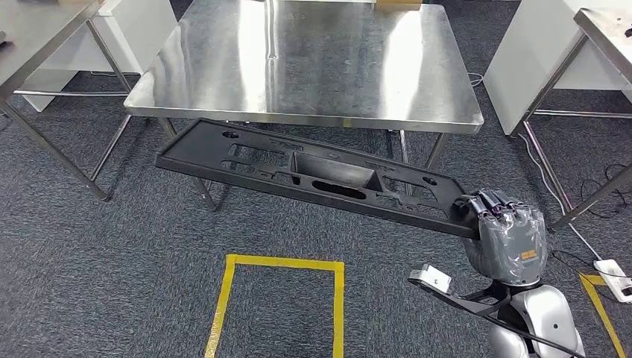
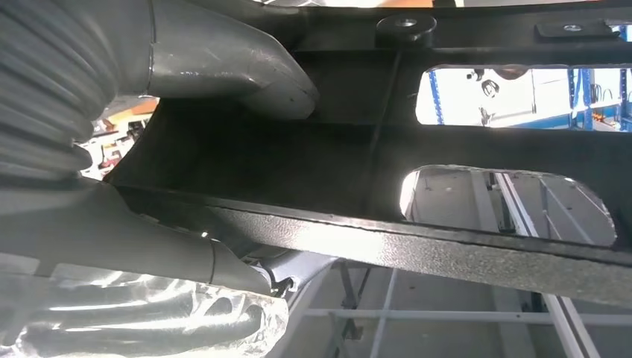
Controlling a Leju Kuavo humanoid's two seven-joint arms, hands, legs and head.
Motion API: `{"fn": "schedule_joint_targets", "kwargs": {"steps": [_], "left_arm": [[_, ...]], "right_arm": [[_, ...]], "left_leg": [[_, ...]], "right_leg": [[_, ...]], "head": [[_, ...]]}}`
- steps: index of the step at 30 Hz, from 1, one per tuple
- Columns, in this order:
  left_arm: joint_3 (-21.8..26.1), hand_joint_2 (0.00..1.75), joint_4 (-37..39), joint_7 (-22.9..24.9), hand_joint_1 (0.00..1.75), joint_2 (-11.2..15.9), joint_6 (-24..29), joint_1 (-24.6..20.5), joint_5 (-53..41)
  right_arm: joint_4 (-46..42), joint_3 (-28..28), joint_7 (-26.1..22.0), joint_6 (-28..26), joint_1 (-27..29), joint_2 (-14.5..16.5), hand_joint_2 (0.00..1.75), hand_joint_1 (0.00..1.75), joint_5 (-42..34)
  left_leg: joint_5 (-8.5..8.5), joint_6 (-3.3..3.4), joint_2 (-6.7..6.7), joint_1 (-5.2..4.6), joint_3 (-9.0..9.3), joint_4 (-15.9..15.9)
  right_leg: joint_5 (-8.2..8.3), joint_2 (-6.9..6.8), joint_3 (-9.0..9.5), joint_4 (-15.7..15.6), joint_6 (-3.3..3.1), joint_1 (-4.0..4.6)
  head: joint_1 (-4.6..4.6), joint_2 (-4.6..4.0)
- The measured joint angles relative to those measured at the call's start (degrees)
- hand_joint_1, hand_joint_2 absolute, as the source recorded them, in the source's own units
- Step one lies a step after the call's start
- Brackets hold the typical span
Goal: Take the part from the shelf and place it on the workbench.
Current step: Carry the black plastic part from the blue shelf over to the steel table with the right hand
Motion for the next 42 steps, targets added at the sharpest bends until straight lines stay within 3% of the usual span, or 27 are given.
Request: {"fn": "schedule_joint_targets", "kwargs": {"steps": [1,5,8,19,23,25,28,29,30,31,33,34,36,39,40,42], "left_arm": [[0.0,0.0,0.0,0.0,0.0,0.0,0.0,0.0,0.0],[0.0,0.0,0.0,0.0,0.0,0.0,0.0,-0.1,0.0],[0.0,0.0,0.0,0.0,0.0,-0.1,0.0,-0.1,0.0],[0.0,0.0,0.0,-0.4,0.0,-0.1,-1.2,0.0,0.5],[0.0,0.0,0.0,-0.4,0.0,0.0,-1.3,0.0,0.5],[0.0,0.0,0.0,-0.3,0.0,-0.1,-1.0,0.0,0.5],[0.0,0.0,0.0,-0.3,0.0,-0.1,-0.8,-0.1,0.5],[0.0,0.0,0.0,-0.2,0.0,-0.1,-0.8,0.0,0.5],[0.0,0.0,0.0,-0.2,0.0,-0.1,-0.8,0.0,0.5],[0.0,0.0,0.0,-0.1,0.0,-0.1,-0.7,0.0,0.5],[0.0,0.0,0.0,0.1,0.0,-0.1,-0.5,0.0,0.5],[0.0,0.0,0.0,0.1,0.0,-0.1,-0.4,0.0,0.5],[0.0,0.0,0.0,0.2,0.0,0.0,-0.2,0.0,0.5],[0.0,0.0,0.0,0.3,0.0,0.1,0.1,0.0,0.5],[0.0,0.0,0.0,0.3,0.0,0.1,0.1,0.0,0.5],[0.0,0.0,0.0,0.3,0.0,0.1,0.2,0.0,0.6]], "right_arm": [[0.0,0.0,0.0,0.0,0.0,0.0,1.75,1.75,0.0],[-0.1,0.0,0.0,0.0,0.0,0.1,1.75,1.75,0.3],[-0.2,0.0,-0.1,0.0,0.0,0.1,1.75,1.75,0.0],[-0.2,0.1,-0.2,0.0,0.0,0.1,1.75,1.75,-0.1],[-0.3,0.1,-0.2,0.1,-0.1,0.1,1.75,1.75,-0.1],[-0.4,0.2,-0.2,0.1,-0.3,0.1,1.75,1.75,-0.1],[-0.3,0.2,-0.2,0.1,-0.2,0.0,1.75,1.75,-0.2],[-0.3,0.2,-0.2,0.2,-0.1,-0.1,1.75,1.75,-0.3],[-0.2,0.2,-0.2,0.3,-0.1,-0.1,1.75,1.75,-0.3],[-0.2,0.2,-0.2,0.4,-0.1,-0.1,1.75,1.75,-0.2],[-0.1,0.2,-0.2,0.4,-0.1,-0.1,1.75,1.75,-0.2],[0.0,0.3,-0.2,0.4,-0.1,-0.1,1.75,1.75,-0.2],[0.1,0.4,-0.2,0.4,0.0,0.0,1.75,1.75,-0.1],[0.2,0.6,-0.2,0.3,0.0,0.0,1.75,1.75,0.1],[0.2,0.6,-0.2,0.3,-0.1,0.0,1.75,1.75,0.1],[0.3,0.7,-0.2,0.4,-0.1,0.0,1.75,1.75,0.2]], "left_leg": [[0.45,0.25,0.15,-0.17,0.91,-1.8],[0.71,1.03,-0.38,-0.68,1.46,-2.9],[0.95,0.89,-0.73,-1.09,1.82,-3.3],[0.81,1.76,-0.83,-1.55,1.68,-3.2],[0.4,3.03,-0.86,-1.43,1.82,-3.5],[0.78,3.39,-0.93,-0.94,2.72,-4.5],[0.87,3.6,-1.07,-0.81,3.32,-4.9],[0.75,3.51,-1.22,-0.81,3.41,-4.9],[0.61,3.32,-1.43,-0.77,3.55,-4.8],[0.39,3.02,-1.64,-0.64,3.77,-4.7],[-0.35,2.13,-2.06,-0.33,4.17,-4.1],[-0.84,1.62,-2.25,-0.28,4.23,-3.7],[-1.52,0.92,-2.45,-0.37,4.17,-3.1],[-2.24,0.37,-2.22,-0.06,4.05,-2.5],[-3.11,0.09,-1.88,0.05,3.47,-1.1],[-6.23,-0.41,-1.1,0.13,0.23,5.3]], "right_leg": [[-0.12,-0.08,0.07,0.0,0.29,0.14],[-0.23,-0.42,0.35,-0.6,1.32,0.53],[-0.26,-0.63,0.96,-1.1,1.16,0.69],[0.15,-0.71,1.3,-1.7,1.69,0.37],[0.17,-0.84,1.42,-2.3,3.04,-0.46],[-1.06,-0.28,0.24,0.4,2.83,-0.23],[-5.59,0.75,-6.36,12.3,1.9,-0.27],[-6.3,0.89,-8.32,15.3,2.0,-0.32],[-5.99,0.96,-9.18,16.2,2.39,-0.39],[-4.6,0.98,-8.6,14.3,2.99,-0.53],[-0.65,0.93,-5.02,6.2,4.2,-0.9],[0.81,0.94,-3.38,2.8,4.25,-0.95],[1.7,0.94,-2.13,0.5,3.27,-0.75],[1.43,0.98,-2.05,0.7,1.66,-0.64],[1.31,0.97,-1.92,0.7,1.24,-0.68],[1.07,0.9,-1.66,0.7,0.6,-0.55]], "head": [[0.01,0.0],[0.26,0.01],[0.64,0.01],[1.01,0.02],[0.65,0.02],[0.76,0.01],[1.34,0.01],[1.49,0.0],[1.54,0.0],[1.55,0.0],[1.74,0.0],[1.96,0.0],[2.06,0.0],[1.47,0.0],[1.25,0.0],[0.73,0.0]]}}
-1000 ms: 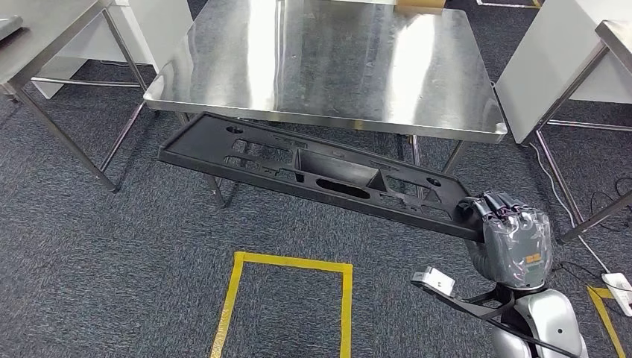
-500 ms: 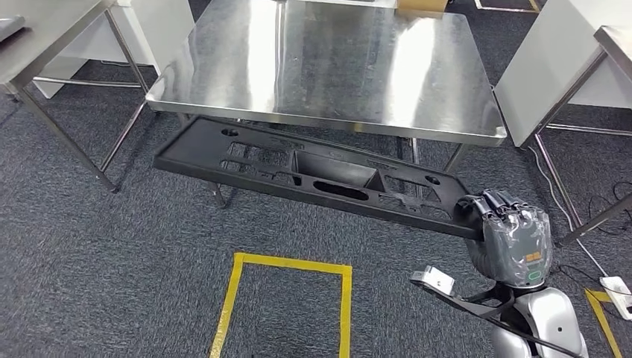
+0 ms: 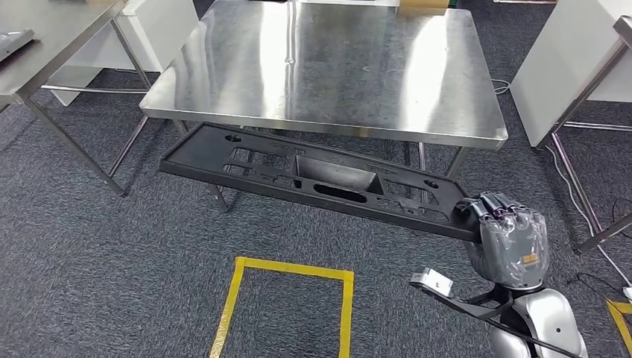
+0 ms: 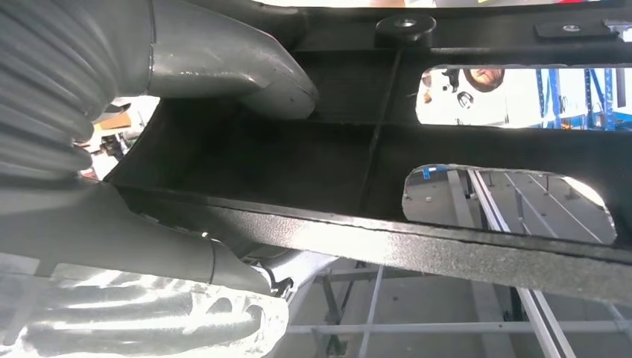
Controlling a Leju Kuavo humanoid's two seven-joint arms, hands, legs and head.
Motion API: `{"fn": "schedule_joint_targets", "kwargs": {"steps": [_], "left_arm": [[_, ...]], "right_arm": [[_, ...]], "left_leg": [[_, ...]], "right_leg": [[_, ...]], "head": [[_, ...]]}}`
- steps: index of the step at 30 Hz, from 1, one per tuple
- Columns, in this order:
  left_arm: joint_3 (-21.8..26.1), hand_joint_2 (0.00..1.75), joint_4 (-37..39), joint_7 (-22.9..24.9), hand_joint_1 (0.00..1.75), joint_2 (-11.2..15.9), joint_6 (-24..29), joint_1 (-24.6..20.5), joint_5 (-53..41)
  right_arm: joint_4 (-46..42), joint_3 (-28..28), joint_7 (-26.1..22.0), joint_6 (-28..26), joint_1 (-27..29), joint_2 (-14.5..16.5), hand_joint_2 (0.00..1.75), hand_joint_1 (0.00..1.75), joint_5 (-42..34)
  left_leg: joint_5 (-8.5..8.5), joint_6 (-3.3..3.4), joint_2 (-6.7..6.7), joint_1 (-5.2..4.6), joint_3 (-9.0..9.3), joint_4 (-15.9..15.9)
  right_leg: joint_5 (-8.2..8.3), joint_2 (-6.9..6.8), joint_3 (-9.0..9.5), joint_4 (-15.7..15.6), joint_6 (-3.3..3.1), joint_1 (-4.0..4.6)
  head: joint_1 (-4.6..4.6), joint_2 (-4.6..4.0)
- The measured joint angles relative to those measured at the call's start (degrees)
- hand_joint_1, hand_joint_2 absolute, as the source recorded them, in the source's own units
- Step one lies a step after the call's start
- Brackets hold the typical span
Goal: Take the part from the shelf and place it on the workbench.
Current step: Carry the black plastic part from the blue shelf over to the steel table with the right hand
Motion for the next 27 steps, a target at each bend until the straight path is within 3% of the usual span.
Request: {"fn": "schedule_joint_targets", "kwargs": {"steps": [2,3,4,6,7,8,11,12,27], "left_arm": [[0.0,0.0,0.0,0.1,0.0,0.0,0.0,0.0,0.1],[0.0,0.0,0.0,0.1,0.0,0.0,0.0,0.1,0.1],[0.0,0.0,0.0,0.1,0.0,0.0,0.0,0.1,0.1],[0.0,0.0,0.0,0.1,0.0,0.1,0.0,0.0,0.2],[0.0,0.0,0.0,0.1,0.0,0.2,0.0,0.0,0.3],[0.0,0.0,0.0,0.1,0.0,0.3,0.0,-0.1,0.3],[0.0,0.0,0.0,0.0,0.0,0.3,0.0,0.0,0.5],[0.0,0.0,0.0,0.0,0.0,0.3,0.0,0.0,0.6],[0.0,0.0,0.0,-0.9,0.0,0.3,0.1,0.0,0.8]], "right_arm": [[0.2,0.1,0.0,0.2,-0.1,0.0,1.75,1.75,0.0],[0.3,0.2,0.0,0.4,-0.2,0.0,1.75,1.75,0.0],[0.5,0.3,0.0,0.8,-0.4,0.0,1.75,1.75,0.0],[0.9,0.5,0.3,1.7,-0.9,0.0,1.75,1.75,0.1],[1.1,0.5,0.4,2.1,-1.2,0.0,1.75,1.75,0.2],[1.5,0.6,0.5,2.4,-1.6,0.0,1.75,1.75,0.3],[3.2,0.7,0.7,2.9,-2.7,-0.2,1.75,1.75,0.3],[4.0,0.8,0.8,3.0,-3.3,-0.3,1.75,1.75,0.3],[27.1,2.1,1.3,6.1,-22.5,-1.2,1.75,1.75,-3.1]], "left_leg": [[-2.39,-0.08,0.26,0.0,-4.4,7.3],[-2.05,0.12,0.27,-0.04,-5.59,8.5],[-0.55,0.5,0.26,-0.13,-5.64,7.6],[4.2,2.02,0.3,-0.65,-2.85,0.3],[5.9,2.85,0.5,-0.98,-1.28,-3.3],[7.01,3.14,0.69,-1.31,-0.13,-6.0],[7.31,1.49,0.89,-1.71,0.42,-7.6],[7.25,1.24,0.82,-1.74,0.41,-7.6],[7.44,2.04,0.58,-2.01,0.3,-7.6]], "right_leg": [[-0.24,-0.05,0.13,0.0,-0.41,0.35],[-0.35,-0.05,0.25,0.0,-0.56,0.55],[-0.47,-0.03,0.43,0.0,-0.72,0.78],[-0.72,0.01,0.93,-0.1,-1.06,1.13],[-0.84,0.02,1.08,-0.1,-1.12,1.43],[-1.0,0.01,1.1,-0.1,-1.18,1.6],[-1.27,-0.14,0.88,0.1,-1.14,1.78],[-1.25,-0.19,0.89,0.0,-1.09,1.76],[-0.88,-0.32,1.12,-0.5,-0.52,1.56]], "head": [[-0.38,0.0],[-0.47,0.0],[-0.56,0.0],[-0.76,0.0],[-0.69,0.0],[-0.62,0.0],[-0.49,0.0],[-0.48,0.0],[-0.19,0.0]]}}
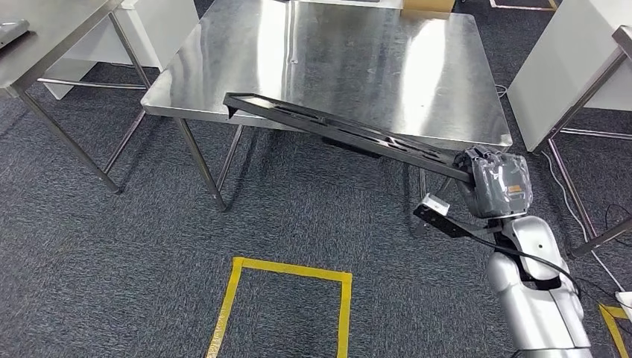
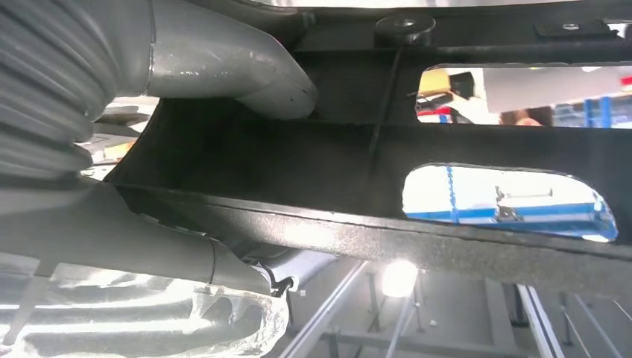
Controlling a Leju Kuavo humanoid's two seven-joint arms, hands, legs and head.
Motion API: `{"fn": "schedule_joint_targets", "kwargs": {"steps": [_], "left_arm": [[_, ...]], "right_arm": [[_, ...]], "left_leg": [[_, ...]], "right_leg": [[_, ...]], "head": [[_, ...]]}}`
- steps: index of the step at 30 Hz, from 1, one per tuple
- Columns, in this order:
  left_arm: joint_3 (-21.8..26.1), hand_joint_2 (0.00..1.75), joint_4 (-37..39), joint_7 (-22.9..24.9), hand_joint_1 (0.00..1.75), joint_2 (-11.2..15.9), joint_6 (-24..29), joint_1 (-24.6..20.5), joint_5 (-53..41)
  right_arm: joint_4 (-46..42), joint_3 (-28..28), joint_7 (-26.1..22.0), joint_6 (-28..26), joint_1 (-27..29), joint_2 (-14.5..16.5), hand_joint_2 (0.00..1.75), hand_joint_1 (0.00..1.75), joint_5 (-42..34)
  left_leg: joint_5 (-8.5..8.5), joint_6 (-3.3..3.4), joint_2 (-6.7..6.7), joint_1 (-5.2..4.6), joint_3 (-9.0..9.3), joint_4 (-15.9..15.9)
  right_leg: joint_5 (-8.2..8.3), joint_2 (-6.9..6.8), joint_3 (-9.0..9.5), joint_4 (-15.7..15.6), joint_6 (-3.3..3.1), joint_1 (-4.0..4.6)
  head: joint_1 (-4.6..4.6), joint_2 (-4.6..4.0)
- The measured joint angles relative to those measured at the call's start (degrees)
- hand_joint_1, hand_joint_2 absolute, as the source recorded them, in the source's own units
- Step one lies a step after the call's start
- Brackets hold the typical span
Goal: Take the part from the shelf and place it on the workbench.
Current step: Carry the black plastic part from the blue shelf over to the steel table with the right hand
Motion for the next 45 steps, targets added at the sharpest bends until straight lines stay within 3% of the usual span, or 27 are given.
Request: {"fn": "schedule_joint_targets", "kwargs": {"steps": [5,11,13,15,17,19,20,21,22,24,25,26,27,29,31,34,35,36,37,39,40,42,45], "left_arm": [[0.0,0.0,0.0,-0.3,0.0,0.0,-0.1,0.0,0.0],[0.0,0.0,0.0,-0.5,0.0,0.1,-0.1,0.0,0.0],[0.0,0.0,0.0,-0.6,0.0,0.1,-0.4,0.0,0.0],[0.0,0.0,0.0,-1.0,0.0,0.1,-1.0,-0.1,0.0],[0.0,0.0,0.0,-1.3,0.0,0.1,-1.3,-0.2,0.0],[0.0,0.0,0.0,-1.3,0.0,0.1,-1.3,-0.3,0.0],[0.0,0.0,0.0,-1.3,0.0,0.1,-1.3,-0.3,0.0],[0.0,0.0,0.0,-1.3,0.0,0.0,-1.3,-0.2,0.0],[0.0,0.0,0.0,-1.3,0.0,0.0,-1.2,-0.2,0.0],[0.0,0.0,0.0,-1.3,0.0,0.1,-1.2,-0.2,0.0],[0.0,0.0,-0.1,-1.2,0.0,0.2,-1.2,-0.2,0.0],[0.0,0.0,-0.1,-1.2,0.0,0.2,-1.2,-0.2,0.0],[0.0,0.0,-0.1,-1.2,0.0,0.3,-1.1,-0.2,0.0],[0.0,0.0,-0.1,-1.2,0.0,0.3,-1.1,-0.2,0.0],[0.0,0.0,-0.1,-1.2,0.0,0.3,-1.1,-0.2,0.0],[0.0,0.0,-0.1,-1.2,0.0,0.3,-1.1,-0.2,0.0],[0.0,0.0,-0.1,-1.1,0.0,0.3,-1.1,-0.1,0.0],[0.0,0.0,-0.1,-1.0,0.0,0.3,-1.1,-0.1,0.0],[0.0,0.0,-0.1,-1.0,0.0,0.3,-1.1,-0.1,0.0],[0.0,0.0,-0.1,-0.9,0.0,0.3,-1.1,-0.1,0.0],[0.0,0.0,-0.1,-0.9,0.0,0.3,-1.1,-0.2,0.0],[0.0,0.0,-0.1,-0.8,0.0,0.4,-1.1,-0.2,-0.1],[0.0,0.0,-0.1,-0.8,0.0,0.3,-1.1,-0.2,0.0]], "right_arm": [[6.8,0.5,-0.1,0.0,-5.5,-0.1,1.75,1.75,-0.7],[10.2,0.7,-0.3,-0.3,-7.2,-0.6,1.75,1.75,-1.8],[10.6,0.7,-0.4,-0.3,-7.4,-0.8,1.75,1.75,-2.2],[10.8,0.6,-0.5,-0.4,-7.5,-1.3,1.75,1.75,-2.5],[10.8,0.6,-0.6,-0.4,-7.4,-1.9,1.75,1.75,-2.8],[11.0,0.6,-0.6,-0.4,-7.1,-2.4,1.75,1.75,-3.0],[11.0,0.6,-0.6,-0.4,-6.8,-2.5,1.75,1.75,-3.1],[11.0,0.6,-0.6,-0.4,-6.4,-2.7,1.75,1.75,-3.1],[11.0,0.6,-0.6,-0.4,-6.2,-2.8,1.75,1.75,-3.1],[11.1,0.6,-0.5,-0.4,-6.1,-2.8,1.75,1.75,-3.1],[11.1,0.6,-0.5,-0.3,-6.1,-2.8,1.75,1.75,-3.1],[11.2,0.7,-0.5,-0.3,-6.0,-2.8,1.75,1.75,-3.2],[11.2,0.7,-0.4,-0.2,-6.0,-2.8,1.75,1.75,-3.2],[11.3,0.7,-0.3,-0.2,-5.8,-2.8,1.75,1.75,-3.2],[11.2,0.7,-0.2,-0.2,-5.9,-2.8,1.75,1.75,-3.2],[11.2,0.7,-0.2,-0.2,-5.9,-2.9,1.75,1.75,-3.2],[11.2,0.7,-0.2,-0.2,-5.9,-2.8,1.75,1.75,-3.2],[11.2,0.7,-0.2,-0.2,-5.8,-2.8,1.75,1.75,-3.2],[11.2,0.7,-0.2,-0.2,-5.8,-2.8,1.75,1.75,-3.2],[11.2,0.7,-0.2,-0.2,-5.8,-2.7,1.75,1.75,-3.2],[11.1,0.7,-0.2,-0.2,-5.9,-2.7,1.75,1.75,-3.2],[11.1,0.7,-0.1,-0.2,-6.0,-2.7,1.75,1.75,-3.2],[11.1,0.7,-0.1,-0.2,-6.1,-2.7,1.75,1.75,-3.2]], "left_leg": [[0.04,0.05,-0.01,0.01,0.01,0.0],[-0.04,0.1,-0.02,-0.02,-0.05,0.1],[-0.01,0.74,-0.06,-0.1,0.05,-0.3],[0.8,1.79,-0.04,0.32,1.31,-2.4],[1.63,2.38,-0.03,0.86,2.65,-4.4],[1.63,2.37,-0.17,0.98,2.95,-4.7],[1.49,2.18,-0.26,1.09,3.01,-4.7],[1.29,1.88,-0.38,1.25,3.07,-4.4],[0.98,1.46,-0.48,1.51,3.08,-4.0],[-0.11,0.23,-0.64,2.01,2.83,-2.4],[-0.76,-0.41,-0.68,2.08,2.53,-1.4],[-1.26,-0.9,-0.75,2.08,2.22,-0.7],[-1.53,-1.22,-0.79,2.0,1.97,-0.2],[-1.81,-1.51,-0.75,2.17,1.76,0.1],[-3.26,-1.92,-0.5,2.4,0.8,2.3],[-8.09,-2.41,-0.33,2.47,-4.66,12.8],[-8.82,-2.36,-0.33,2.47,-6.5,15.7],[-8.36,-2.18,-0.33,2.46,-7.4,16.7],[-6.74,-1.84,-0.33,2.42,-7.13,15.2],[-2.24,-0.75,-0.34,2.15,-3.94,7.7],[-0.78,-0.25,-0.26,1.91,-2.35,4.2],[-0.08,0.28,-0.09,1.36,-1.02,1.1],[0.24,0.56,-0.06,1.07,-0.59,0.1]], "right_leg": [[0.02,-0.06,0.0,0.0,0.03,-0.02],[0.06,-0.11,0.04,-0.1,0.1,-0.17],[0.3,-0.17,0.3,-0.7,0.63,-0.36],[0.1,-0.09,0.27,-0.5,1.0,-0.21],[-1.72,0.3,-1.94,3.9,0.69,-0.1],[-4.23,0.59,-6.17,11.5,0.73,-0.49],[-4.71,0.63,-7.77,13.9,1.14,-0.82],[-4.25,0.62,-8.36,14.3,1.84,-1.23],[-2.81,0.59,-7.7,12.2,2.75,-1.67],[0.82,0.54,-4.33,4.7,4.54,-2.44],[1.86,0.6,-3.04,2.0,4.68,-2.62],[2.21,0.65,-2.41,0.8,4.43,-2.65],[1.93,0.75,-2.48,1.0,3.79,-2.44],[1.77,0.79,-2.69,1.3,2.73,-2.42],[1.69,0.82,-2.65,1.3,2.05,-2.53],[1.51,0.81,-2.55,1.3,1.43,-2.34],[1.44,0.8,-2.52,1.3,1.33,-2.21],[1.37,0.81,-2.44,1.3,1.23,-2.06],[1.29,0.82,-2.29,1.3,1.13,-1.9],[1.11,0.83,-1.88,1.3,0.9,-1.65],[1.02,0.84,-1.78,1.2,0.89,-1.47],[0.94,0.82,-1.81,1.1,1.09,-1.4],[0.83,0.69,-1.72,0.8,2.08,-1.27]], "head": [[-0.01,0.0],[-0.01,0.0],[-0.13,0.0],[-0.23,0.0],[-0.02,0.01],[0.34,0.01],[0.49,0.01],[0.55,0.01],[0.57,0.0],[0.78,0.0],[1.01,0.0],[1.13,0.0],[1.09,0.01],[0.65,0.01],[0.15,0.02],[-0.54,0.02],[-0.69,0.02],[-0.81,0.02],[-0.93,0.02],[-1.13,0.02],[-1.13,0.02],[-1.07,0.02],[-1.05,0.02]]}}
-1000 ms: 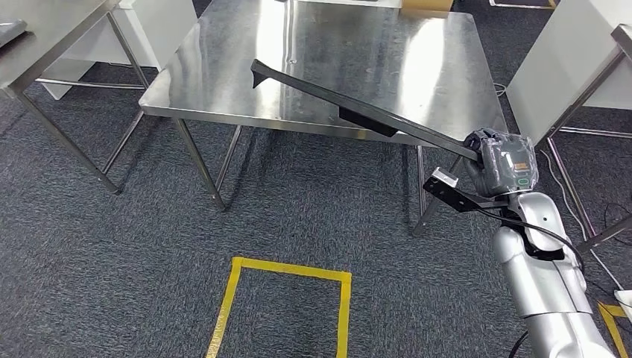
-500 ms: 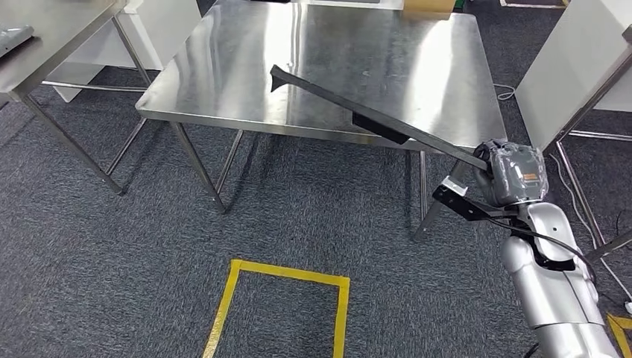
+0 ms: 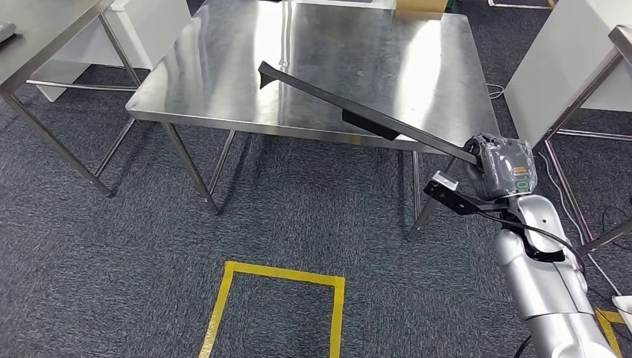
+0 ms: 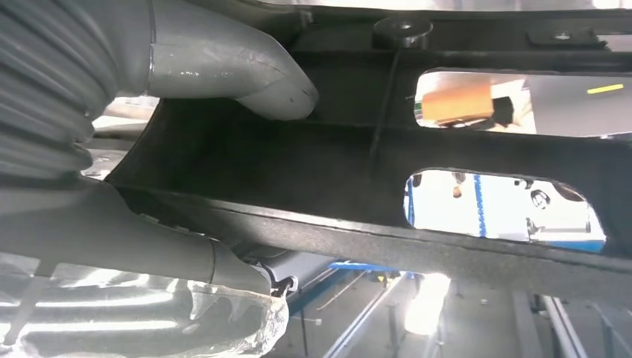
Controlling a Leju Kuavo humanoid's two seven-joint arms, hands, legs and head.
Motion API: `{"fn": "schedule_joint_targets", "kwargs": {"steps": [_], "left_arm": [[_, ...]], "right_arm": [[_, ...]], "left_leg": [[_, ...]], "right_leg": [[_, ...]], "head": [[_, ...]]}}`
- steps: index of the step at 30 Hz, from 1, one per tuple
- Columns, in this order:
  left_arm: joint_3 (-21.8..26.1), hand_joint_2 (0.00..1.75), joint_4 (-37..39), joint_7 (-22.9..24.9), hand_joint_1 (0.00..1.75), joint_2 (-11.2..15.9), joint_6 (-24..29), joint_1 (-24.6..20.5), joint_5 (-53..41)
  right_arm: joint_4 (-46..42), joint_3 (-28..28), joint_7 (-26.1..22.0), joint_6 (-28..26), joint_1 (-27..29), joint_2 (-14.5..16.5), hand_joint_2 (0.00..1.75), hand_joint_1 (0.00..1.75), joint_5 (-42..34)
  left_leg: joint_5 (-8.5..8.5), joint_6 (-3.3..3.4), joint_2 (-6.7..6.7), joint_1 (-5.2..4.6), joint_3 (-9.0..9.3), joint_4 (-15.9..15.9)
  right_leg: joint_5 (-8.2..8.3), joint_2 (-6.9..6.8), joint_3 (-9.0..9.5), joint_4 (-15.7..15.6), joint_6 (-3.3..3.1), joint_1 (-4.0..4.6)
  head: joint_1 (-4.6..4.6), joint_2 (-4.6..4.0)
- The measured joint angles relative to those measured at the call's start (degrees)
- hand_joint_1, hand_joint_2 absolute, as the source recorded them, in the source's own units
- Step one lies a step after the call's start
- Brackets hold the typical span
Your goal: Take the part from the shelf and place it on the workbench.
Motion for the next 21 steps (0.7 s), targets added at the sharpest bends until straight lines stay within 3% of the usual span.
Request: {"fn": "schedule_joint_targets", "kwargs": {"steps": [2,4,6,7,9,11,12,13,16,18,20,21], "left_arm": [[0.0,0.0,0.0,0.0,0.0,0.0,0.0,0.0,0.0],[0.0,0.0,0.0,0.0,0.0,-0.1,0.1,0.0,0.0],[0.0,0.0,0.0,0.0,0.0,-0.2,0.2,0.0,0.0],[0.0,0.0,0.0,0.0,0.0,-0.2,0.2,0.0,0.0],[0.0,0.0,0.0,0.1,0.0,-0.4,0.2,0.0,0.0],[0.0,0.0,0.0,0.1,0.0,-0.4,0.2,0.0,0.0],[0.0,0.0,0.0,0.1,0.0,-0.5,0.2,0.0,0.0],[0.0,0.0,0.0,0.1,0.0,-0.5,0.2,0.1,0.1],[0.0,0.0,0.0,0.2,0.0,-0.5,0.3,0.2,0.1],[0.0,0.0,0.0,0.2,0.0,-0.5,0.4,0.2,0.1],[0.0,0.0,0.0,0.2,0.0,-0.5,0.4,0.2,0.1],[0.0,0.0,0.0,0.2,0.0,-0.5,0.4,0.2,0.1]], "right_arm": [[0.0,0.0,0.0,0.0,-0.1,-0.1,1.75,1.75,0.0],[0.1,0.0,0.0,0.1,-0.3,-0.2,1.75,1.75,0.0],[0.3,0.0,0.0,0.2,-0.3,-0.1,1.75,1.75,0.0],[0.4,0.0,0.0,0.2,-0.3,-0.1,1.75,1.75,0.0],[0.5,0.0,0.0,0.3,-0.4,-0.1,1.75,1.75,0.0],[0.5,0.0,0.0,0.3,-0.6,-0.1,1.75,1.75,0.0],[0.5,0.0,0.0,0.3,-0.7,-0.1,1.75,1.75,0.0],[0.5,0.0,0.0,0.3,-0.7,-0.1,1.75,1.75,0.0],[0.5,0.0,0.0,0.6,-0.9,0.0,1.75,1.75,0.0],[0.5,0.1,0.0,0.7,-1.2,0.1,1.75,1.75,0.0],[0.5,0.1,0.0,0.8,-1.4,0.2,1.75,1.75,0.0],[0.5,0.1,0.0,0.8,-1.4,0.3,1.75,1.75,0.1]], "left_leg": [[0.61,0.34,-0.04,0.16,0.8,-1.2],[0.77,0.61,-0.11,0.14,1.07,-1.6],[0.72,0.74,-0.24,-0.05,1.08,-1.6],[0.68,0.76,-0.35,-0.15,1.12,-1.6],[0.53,0.66,-0.56,-0.32,1.27,-1.4],[0.16,0.31,-0.69,-0.69,1.19,-1.0],[-0.01,0.14,-0.72,-0.84,1.11,-0.8],[-0.13,-0.03,-0.72,-0.93,1.03,-0.6],[-1.08,-0.83,-0.62,-0.68,0.5,0.5],[-3.95,-1.75,-0.57,-0.22,-1.9,5.5],[-7.25,-2.53,-0.5,0.47,-5.82,13.3],[-7.79,-2.82,-0.44,0.79,-7.3,15.9]], "right_leg": [[-1.58,-0.06,-1.4,2.9,-0.09,0.27],[-4.67,-0.06,-5.3,10.4,-0.75,0.29],[-6.09,-0.07,-8.4,16.0,-0.64,0.33],[-5.41,-0.07,-8.36,15.5,-0.25,0.35],[-2.15,-0.1,-4.99,8.4,0.55,0.36],[0.5,-0.09,-1.37,1.2,0.4,0.59],[1.03,-0.08,-0.52,-0.4,0.09,0.7],[1.16,-0.05,-0.33,-0.8,-0.31,0.82],[1.33,-0.07,0.0,-1.1,-1.3,0.1],[1.29,-0.1,0.29,-1.2,-1.8,-0.26],[1.17,-0.12,0.36,-1.2,-1.98,-0.29],[1.13,-0.11,0.39,-1.2,-1.98,-0.32]], "head": [[0.27,-0.01],[0.83,-0.02],[1.38,-0.02],[1.52,-0.02],[1.73,-0.02],[1.88,-0.02],[1.83,-0.02],[1.76,-0.02],[1.49,-0.01],[1.02,-0.02],[0.57,-0.02],[0.52,-0.02]]}}
